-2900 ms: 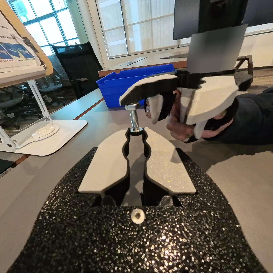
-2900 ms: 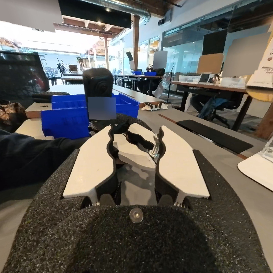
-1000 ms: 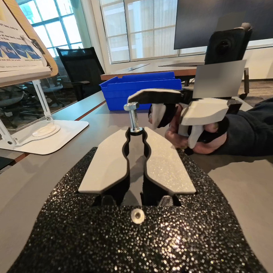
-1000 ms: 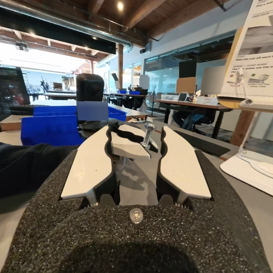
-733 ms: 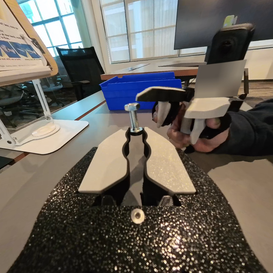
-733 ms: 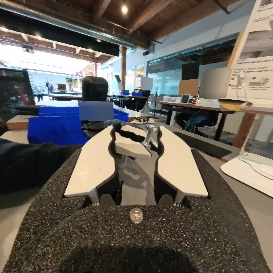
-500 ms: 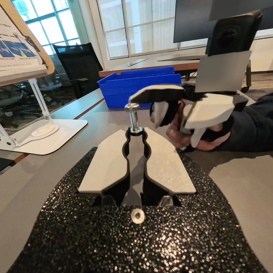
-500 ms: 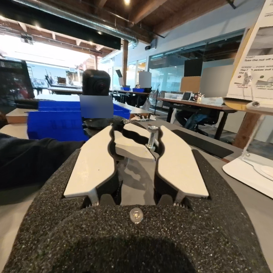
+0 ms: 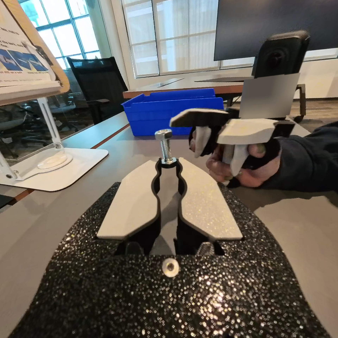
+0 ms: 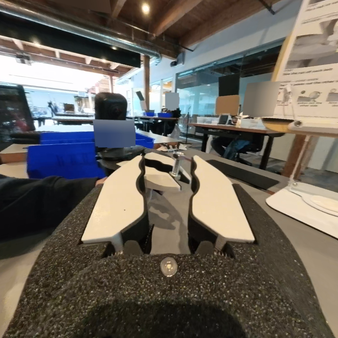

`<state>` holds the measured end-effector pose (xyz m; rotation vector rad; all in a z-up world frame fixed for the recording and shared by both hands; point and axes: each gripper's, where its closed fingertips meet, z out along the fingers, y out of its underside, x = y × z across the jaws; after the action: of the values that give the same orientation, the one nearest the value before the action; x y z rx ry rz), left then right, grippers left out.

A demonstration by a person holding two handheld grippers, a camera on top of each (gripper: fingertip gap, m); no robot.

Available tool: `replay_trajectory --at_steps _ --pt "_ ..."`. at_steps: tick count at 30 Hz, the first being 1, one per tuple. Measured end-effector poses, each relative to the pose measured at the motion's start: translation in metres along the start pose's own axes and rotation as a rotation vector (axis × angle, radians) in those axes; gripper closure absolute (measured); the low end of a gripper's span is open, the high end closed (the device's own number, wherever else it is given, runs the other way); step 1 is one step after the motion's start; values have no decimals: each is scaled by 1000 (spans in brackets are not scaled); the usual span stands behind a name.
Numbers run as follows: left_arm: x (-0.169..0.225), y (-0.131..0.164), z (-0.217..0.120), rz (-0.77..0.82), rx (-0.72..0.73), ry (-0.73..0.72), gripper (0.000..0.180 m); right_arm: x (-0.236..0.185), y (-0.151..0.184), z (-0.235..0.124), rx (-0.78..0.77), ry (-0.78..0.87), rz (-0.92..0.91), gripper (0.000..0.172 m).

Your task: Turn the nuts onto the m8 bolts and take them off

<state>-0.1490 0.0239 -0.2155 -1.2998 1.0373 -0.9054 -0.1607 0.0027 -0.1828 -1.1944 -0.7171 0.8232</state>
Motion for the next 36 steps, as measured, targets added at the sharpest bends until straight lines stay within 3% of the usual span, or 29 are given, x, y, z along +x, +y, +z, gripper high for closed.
replay_trajectory --at_steps 7,10,13,17,22,25,29,36 --pt "9 7 5 43 -56 43 166 -9 11 18 -48 -49 1 106" --pt "13 9 6 60 -72 67 166 -13 14 16 -70 -80 13 110" --pt "11 6 3 39 -45 62 166 -7 4 0 -26 -84 45 127" --pt "6 0 -1 -14 3 66 166 5 5 1 -21 -42 48 114" --pt "20 10 5 38 -81 130 166 -7 8 13 -36 -122 46 110" --pt "21 11 6 43 -87 138 166 -17 10 11 -60 -183 46 115" --pt "14 6 2 1 -45 113 166 -7 -2 -6 -19 -187 38 143" --pt "17 8 3 6 -60 126 166 1 5 5 -35 -134 47 115"
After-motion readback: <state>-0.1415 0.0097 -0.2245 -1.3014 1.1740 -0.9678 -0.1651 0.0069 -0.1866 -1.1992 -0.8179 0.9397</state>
